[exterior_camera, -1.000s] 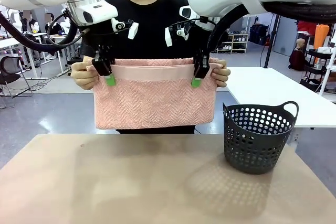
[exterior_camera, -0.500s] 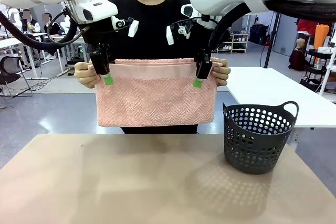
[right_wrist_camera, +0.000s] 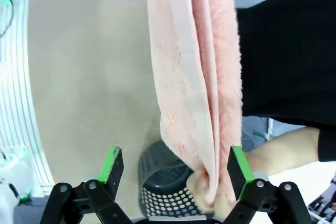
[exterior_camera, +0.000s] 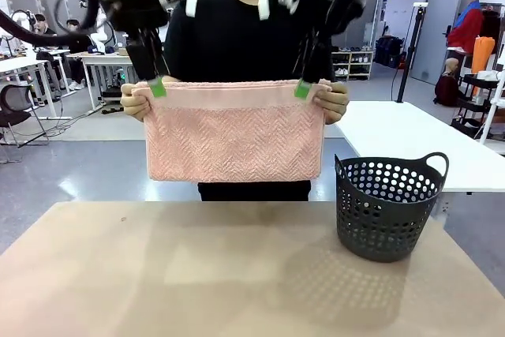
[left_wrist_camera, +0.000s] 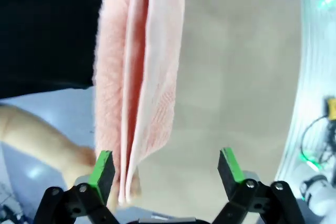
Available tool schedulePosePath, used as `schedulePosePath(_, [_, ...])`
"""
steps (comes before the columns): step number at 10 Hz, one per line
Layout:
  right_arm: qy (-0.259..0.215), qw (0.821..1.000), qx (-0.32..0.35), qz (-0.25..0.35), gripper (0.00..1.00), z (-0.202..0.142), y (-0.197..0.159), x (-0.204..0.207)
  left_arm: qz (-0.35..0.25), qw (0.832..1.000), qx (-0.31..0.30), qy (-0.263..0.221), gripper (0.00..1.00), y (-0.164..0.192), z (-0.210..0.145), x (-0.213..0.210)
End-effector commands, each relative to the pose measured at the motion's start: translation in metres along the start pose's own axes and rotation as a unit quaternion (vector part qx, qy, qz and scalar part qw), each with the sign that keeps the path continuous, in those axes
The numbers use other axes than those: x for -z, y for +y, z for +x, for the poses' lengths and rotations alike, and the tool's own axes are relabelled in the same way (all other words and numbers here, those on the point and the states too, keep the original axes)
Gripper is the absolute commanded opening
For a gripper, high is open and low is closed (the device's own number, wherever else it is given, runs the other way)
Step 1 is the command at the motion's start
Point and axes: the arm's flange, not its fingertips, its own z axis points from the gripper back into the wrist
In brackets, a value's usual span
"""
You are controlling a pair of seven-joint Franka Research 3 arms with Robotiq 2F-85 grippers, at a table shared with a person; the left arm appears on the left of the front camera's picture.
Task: Fold the towel.
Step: Release the end of the 100 cm Hotel Towel you were holding.
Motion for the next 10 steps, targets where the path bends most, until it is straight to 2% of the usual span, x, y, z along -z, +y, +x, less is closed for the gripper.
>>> schedulePosePath(1, [-0.032,0.996,0.084,0.017,1.0,-0.03,-0.001,-0.037,0.011,0.997,-0.064,-0.037,1.0,-0.011,-0.023,-0.033])
schedulePosePath(3, [-0.015,0.983,0.181,0.0,1.0,-0.078,0.001,-0.068,0.019,0.984,-0.171,-0.041,1.0,-0.024,-0.072,-0.067])
schedulePosePath(4, [-0.014,0.972,0.235,-0.018,1.0,-0.104,0.001,-0.085,0.03,0.974,-0.224,-0.022,1.0,-0.032,-0.101,-0.084])
schedulePosePath(6, [-0.004,0.936,0.347,-0.064,1.0,-0.149,0.002,-0.109,0.085,0.936,-0.341,-0.016,1.0,-0.047,-0.157,-0.106])
schedulePosePath(8, [-0.006,0.91,0.405,-0.091,1.0,-0.176,0.008,-0.123,0.093,0.916,-0.39,-0.032,1.0,-0.057,-0.187,-0.11])
schedulePosePath(10, [-0.004,0.908,0.409,-0.092,1.0,-0.18,0.011,-0.124,0.105,0.912,-0.396,-0.035,1.0,-0.061,-0.191,-0.112])
